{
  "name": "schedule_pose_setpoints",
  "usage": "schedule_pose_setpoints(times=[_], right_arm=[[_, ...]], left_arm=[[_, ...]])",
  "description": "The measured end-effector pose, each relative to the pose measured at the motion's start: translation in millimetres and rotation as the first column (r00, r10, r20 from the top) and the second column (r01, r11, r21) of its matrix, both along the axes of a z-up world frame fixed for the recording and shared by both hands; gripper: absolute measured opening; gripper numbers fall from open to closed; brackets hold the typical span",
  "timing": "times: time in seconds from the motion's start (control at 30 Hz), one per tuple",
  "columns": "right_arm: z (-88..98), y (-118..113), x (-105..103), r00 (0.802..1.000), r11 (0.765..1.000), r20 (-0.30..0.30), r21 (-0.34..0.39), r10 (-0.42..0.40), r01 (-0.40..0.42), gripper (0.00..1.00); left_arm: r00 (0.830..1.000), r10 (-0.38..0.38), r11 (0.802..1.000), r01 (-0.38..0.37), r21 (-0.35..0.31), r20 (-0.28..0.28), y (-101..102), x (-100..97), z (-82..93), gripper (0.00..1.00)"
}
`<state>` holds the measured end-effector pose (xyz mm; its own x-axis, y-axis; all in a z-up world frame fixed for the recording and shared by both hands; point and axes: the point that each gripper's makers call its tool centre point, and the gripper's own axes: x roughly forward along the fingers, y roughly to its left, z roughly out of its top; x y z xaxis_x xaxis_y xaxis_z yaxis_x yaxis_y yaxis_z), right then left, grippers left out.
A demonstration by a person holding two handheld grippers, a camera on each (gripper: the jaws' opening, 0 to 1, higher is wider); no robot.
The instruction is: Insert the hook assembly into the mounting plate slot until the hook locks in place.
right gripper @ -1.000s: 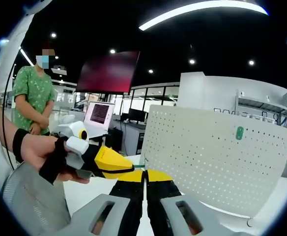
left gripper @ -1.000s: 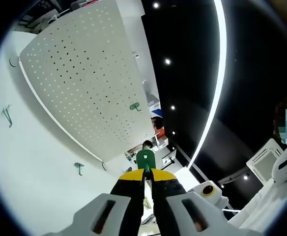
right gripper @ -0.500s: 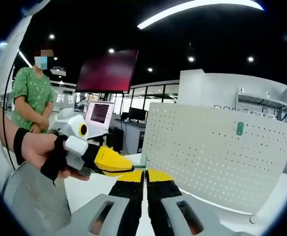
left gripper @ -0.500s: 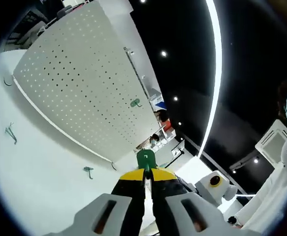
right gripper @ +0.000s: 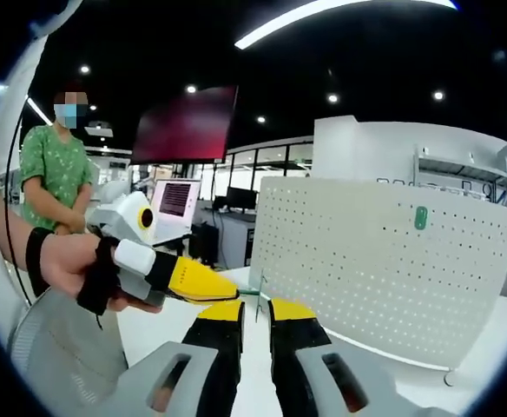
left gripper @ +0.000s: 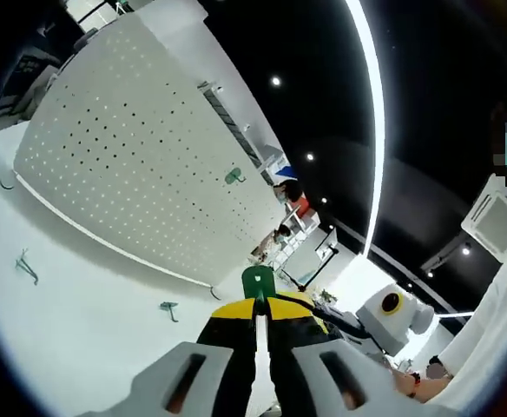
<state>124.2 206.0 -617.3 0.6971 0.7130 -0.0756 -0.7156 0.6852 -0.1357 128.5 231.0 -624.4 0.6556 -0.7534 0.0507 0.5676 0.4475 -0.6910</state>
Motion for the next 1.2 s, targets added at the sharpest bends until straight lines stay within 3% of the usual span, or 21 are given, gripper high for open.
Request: schedule_pose_setpoints(times=[0.33,0.63,0.77,0.8,0.97,1.07,1.2], right_arm=[[-2.9,-15.5,-1.6,1.000,0.999,-0.009,-0.015,-0.029,0.029,0.13],[-11.4,-30.4,-7.2,0.997,0.997,-0.045,-0.021,-0.070,0.069,0.18],[-16.5,-41.8,-7.6,0.993,0.995,-0.070,-0.001,-0.095,0.095,0.24],[-19.4,-45.5,-8.3,0.990,0.995,-0.100,0.009,-0.101,0.102,0.26],[-22.4,-63.1,-7.0,0.981,0.988,-0.128,0.023,-0.147,0.151,0.34],[-22.0,-74.2,-6.1,0.973,0.980,-0.133,0.032,-0.188,0.194,0.40],[-26.0,-79.5,-9.3,0.968,0.977,-0.153,0.040,-0.199,0.208,0.40]], left_arm=[[0.999,0.040,0.997,-0.042,0.069,0.035,-1.0,1.7,7.4,0.03],[0.991,0.068,0.977,-0.090,0.196,0.119,-8.8,8.7,11.5,0.03],[0.988,0.087,0.974,-0.110,0.198,0.124,-12.8,12.9,12.3,0.03],[0.988,0.088,0.973,-0.114,0.202,0.130,-14.0,13.5,13.2,0.03],[0.983,0.078,0.961,-0.118,0.251,0.163,-23.1,15.2,15.2,0.03],[0.979,0.075,0.943,-0.132,0.306,0.191,-26.1,17.3,13.9,0.03],[0.980,0.073,0.952,-0.124,0.278,0.186,-29.4,20.3,16.0,0.03]])
